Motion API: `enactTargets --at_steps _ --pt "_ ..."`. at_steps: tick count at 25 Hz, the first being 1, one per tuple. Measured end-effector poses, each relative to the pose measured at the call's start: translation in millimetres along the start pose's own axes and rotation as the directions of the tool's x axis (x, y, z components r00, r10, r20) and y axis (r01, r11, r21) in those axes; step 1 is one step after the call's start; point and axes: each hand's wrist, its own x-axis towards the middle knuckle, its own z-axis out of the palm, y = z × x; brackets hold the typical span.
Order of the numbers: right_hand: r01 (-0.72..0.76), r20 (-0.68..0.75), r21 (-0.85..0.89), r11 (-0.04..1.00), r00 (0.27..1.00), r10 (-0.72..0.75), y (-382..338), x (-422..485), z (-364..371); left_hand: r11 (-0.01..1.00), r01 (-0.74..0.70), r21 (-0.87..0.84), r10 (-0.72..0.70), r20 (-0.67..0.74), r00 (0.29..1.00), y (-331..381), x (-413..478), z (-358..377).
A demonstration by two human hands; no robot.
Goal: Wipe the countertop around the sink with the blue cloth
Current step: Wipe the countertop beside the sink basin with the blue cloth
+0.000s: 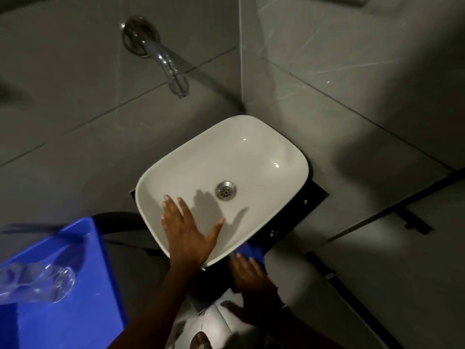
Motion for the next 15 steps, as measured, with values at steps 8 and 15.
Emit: enactTargets --at_steps 8,15 --pt "-0.355 -0.008 -0.254 0.900 0.931 0.365 206.4 68.2 -141.3 0.996 0.070 -0.060 -0.079 -0.148 0.986 -15.0 1.3 3.0" --pt "-0.475 -0.114 -0.117 0.872 0.879 0.463 136.9 56.4 -87.4 0.982 0.047 -0.180 -0.086 -0.217 0.972 -21.7 -0.6 5.0"
